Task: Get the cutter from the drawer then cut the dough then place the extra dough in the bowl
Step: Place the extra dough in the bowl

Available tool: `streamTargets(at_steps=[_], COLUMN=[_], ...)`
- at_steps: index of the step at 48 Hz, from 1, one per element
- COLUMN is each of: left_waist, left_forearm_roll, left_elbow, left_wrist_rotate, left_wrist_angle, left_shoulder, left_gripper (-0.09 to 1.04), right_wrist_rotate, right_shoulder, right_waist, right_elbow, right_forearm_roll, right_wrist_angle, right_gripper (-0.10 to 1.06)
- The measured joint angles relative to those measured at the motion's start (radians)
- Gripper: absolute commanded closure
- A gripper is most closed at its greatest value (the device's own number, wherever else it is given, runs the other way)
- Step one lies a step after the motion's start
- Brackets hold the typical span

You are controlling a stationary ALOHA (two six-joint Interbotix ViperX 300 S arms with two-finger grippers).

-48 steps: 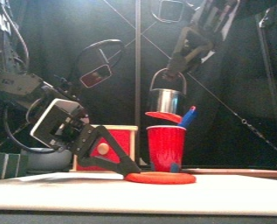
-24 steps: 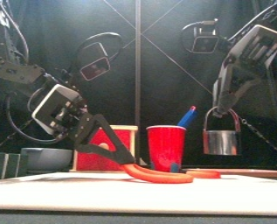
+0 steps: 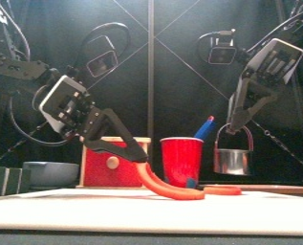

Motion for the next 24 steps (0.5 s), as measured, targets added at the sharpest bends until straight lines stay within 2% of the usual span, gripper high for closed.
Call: streamTargets(at_steps=[10,24], left_waist=[0.002,0.002], left_forearm_roll=[0.012,0.014], left_elbow=[0.0,0.005], left_wrist_rotate=[0.0,0.0], left_wrist_angle=[0.0,0.0], left_shoulder=[-0.005,-0.006], left_gripper=[0.43,0.43], right_wrist_rotate=[-0.003,-0.002], right_shoulder=[0.058,0.1], right_waist=[-0.034,-0.04], right_elbow=[-0.037,-0.057], right_forearm_roll=[-0.014,-0.003], right_wrist_angle=[0.0,0.0], right_gripper=[0.47,0.47])
